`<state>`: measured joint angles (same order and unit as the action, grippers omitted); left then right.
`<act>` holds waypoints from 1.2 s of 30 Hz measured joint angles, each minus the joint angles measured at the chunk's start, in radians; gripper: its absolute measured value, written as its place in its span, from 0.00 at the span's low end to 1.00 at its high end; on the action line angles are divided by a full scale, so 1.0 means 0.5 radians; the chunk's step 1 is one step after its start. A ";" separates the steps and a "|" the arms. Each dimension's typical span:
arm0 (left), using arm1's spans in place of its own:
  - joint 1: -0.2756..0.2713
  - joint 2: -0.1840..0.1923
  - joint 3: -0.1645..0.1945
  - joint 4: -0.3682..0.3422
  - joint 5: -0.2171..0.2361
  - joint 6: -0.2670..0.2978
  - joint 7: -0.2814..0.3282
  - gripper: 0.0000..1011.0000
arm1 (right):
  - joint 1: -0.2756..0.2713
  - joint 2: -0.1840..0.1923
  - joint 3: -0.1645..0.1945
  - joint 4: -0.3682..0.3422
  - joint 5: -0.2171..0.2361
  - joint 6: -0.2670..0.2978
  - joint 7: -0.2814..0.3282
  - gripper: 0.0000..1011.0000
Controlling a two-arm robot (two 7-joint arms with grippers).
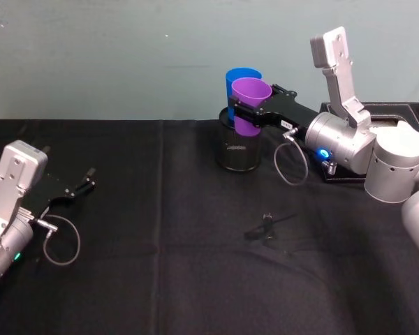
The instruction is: Pick up one cup with a gripper and tap it against the other cup.
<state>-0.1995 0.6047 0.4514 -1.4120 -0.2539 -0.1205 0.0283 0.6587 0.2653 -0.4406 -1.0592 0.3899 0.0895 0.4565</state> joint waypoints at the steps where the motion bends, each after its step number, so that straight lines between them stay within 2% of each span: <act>1: 0.000 0.000 0.000 0.000 0.000 0.000 0.000 0.99 | 0.004 -0.003 0.001 0.004 -0.004 -0.001 0.000 0.73; 16: 0.000 0.000 0.000 0.000 0.000 0.000 0.000 0.99 | 0.026 -0.033 0.025 0.015 -0.042 0.017 0.002 0.73; 36: 0.000 0.000 0.000 0.000 0.000 0.000 0.000 0.99 | 0.026 -0.036 0.031 0.015 -0.034 0.029 0.015 0.73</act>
<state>-0.1995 0.6047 0.4514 -1.4120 -0.2539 -0.1205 0.0283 0.6718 0.2474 -0.4249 -1.0519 0.3727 0.1039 0.4639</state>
